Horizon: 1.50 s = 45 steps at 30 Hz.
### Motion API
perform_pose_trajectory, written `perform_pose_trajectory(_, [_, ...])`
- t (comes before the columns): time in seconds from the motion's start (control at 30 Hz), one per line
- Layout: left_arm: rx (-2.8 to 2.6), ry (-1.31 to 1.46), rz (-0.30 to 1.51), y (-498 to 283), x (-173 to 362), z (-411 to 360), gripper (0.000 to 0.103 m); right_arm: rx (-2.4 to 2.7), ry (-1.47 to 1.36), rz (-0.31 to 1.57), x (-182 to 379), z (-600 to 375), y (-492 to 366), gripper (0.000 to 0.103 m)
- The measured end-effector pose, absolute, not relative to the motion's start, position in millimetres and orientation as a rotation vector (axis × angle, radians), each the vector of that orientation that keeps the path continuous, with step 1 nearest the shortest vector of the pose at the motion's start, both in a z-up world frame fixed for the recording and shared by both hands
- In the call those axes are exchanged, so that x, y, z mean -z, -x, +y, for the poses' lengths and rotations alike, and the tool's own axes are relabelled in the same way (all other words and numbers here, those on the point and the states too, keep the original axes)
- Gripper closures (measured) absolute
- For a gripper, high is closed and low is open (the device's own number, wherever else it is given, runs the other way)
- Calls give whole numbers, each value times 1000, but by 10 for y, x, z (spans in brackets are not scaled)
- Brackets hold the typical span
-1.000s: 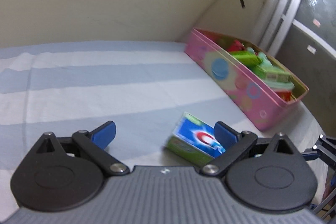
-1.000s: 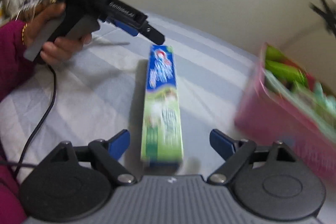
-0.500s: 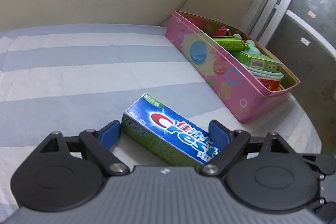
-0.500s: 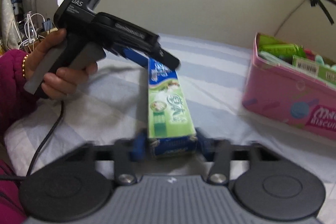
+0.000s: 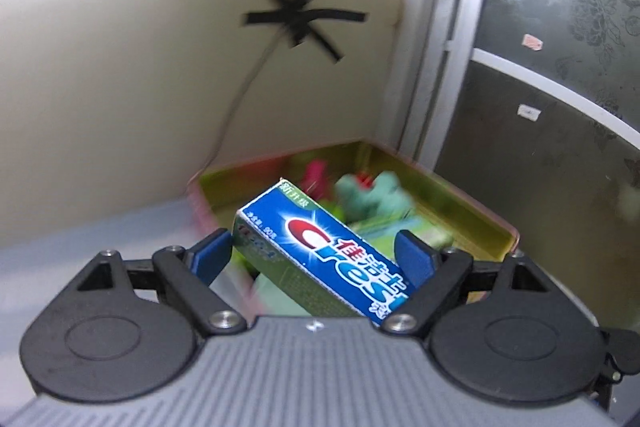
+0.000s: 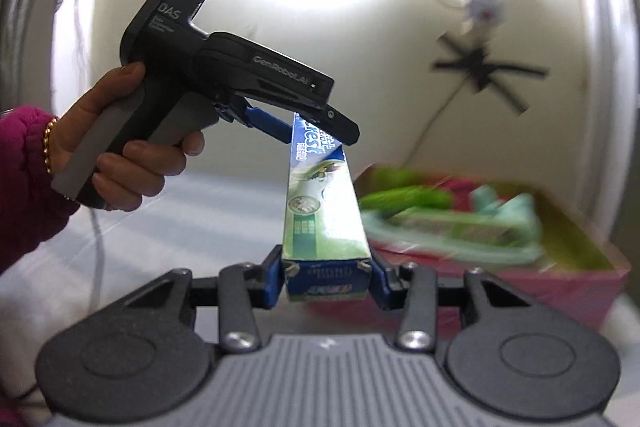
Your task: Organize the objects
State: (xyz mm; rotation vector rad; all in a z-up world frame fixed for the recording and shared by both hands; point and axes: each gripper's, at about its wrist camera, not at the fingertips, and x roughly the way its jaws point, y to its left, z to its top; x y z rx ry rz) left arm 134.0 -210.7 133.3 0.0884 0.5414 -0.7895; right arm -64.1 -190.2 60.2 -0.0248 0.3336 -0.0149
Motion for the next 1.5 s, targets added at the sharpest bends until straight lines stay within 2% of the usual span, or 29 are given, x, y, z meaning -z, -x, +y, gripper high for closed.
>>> perform_pose_trajectory(0.1, [948,-68,625,-1507,-1323,-2618,15,104,45,297,-710,-2194,568,63])
perform_pose_trajectory(0.2, [920,-163,572,-1496,-1299,-3106,14,164,16,294,-696,-2509,413,63])
perform_pose_trajectory(0.37, [903,-126,592,-1631,-1224,-3336,13,281,13,360,-483,-2943,-70,63])
perform_pose_trajectory(0.6, [797,-90,645,-1758,-1067,-3087,13,326,-55,375,-361,-3141,-316,60])
perform_pose_trajectory(0.67, [770,-85,642,-1712,-1048,-2975,13,326,-57,356,-334,-3090,-237,46])
perform_pose_trajectory(0.7, [753,-90,639,-1678,-1039,-2926,13,326,-62,343,-321,-3074,-190,43])
perform_pose_trajectory(0.9, [672,-160,580,-1330,-1025,-2737,11,346,-127,262,-415,-3011,243,42])
perform_pose_trajectory(1.03, [627,-203,559,-1070,-994,-2591,11,354,-204,195,-465,-2901,581,31])
perform_pose_trajectory(1.5, [472,-208,598,-530,-758,-1837,10,224,-373,191,-426,-2252,1050,30])
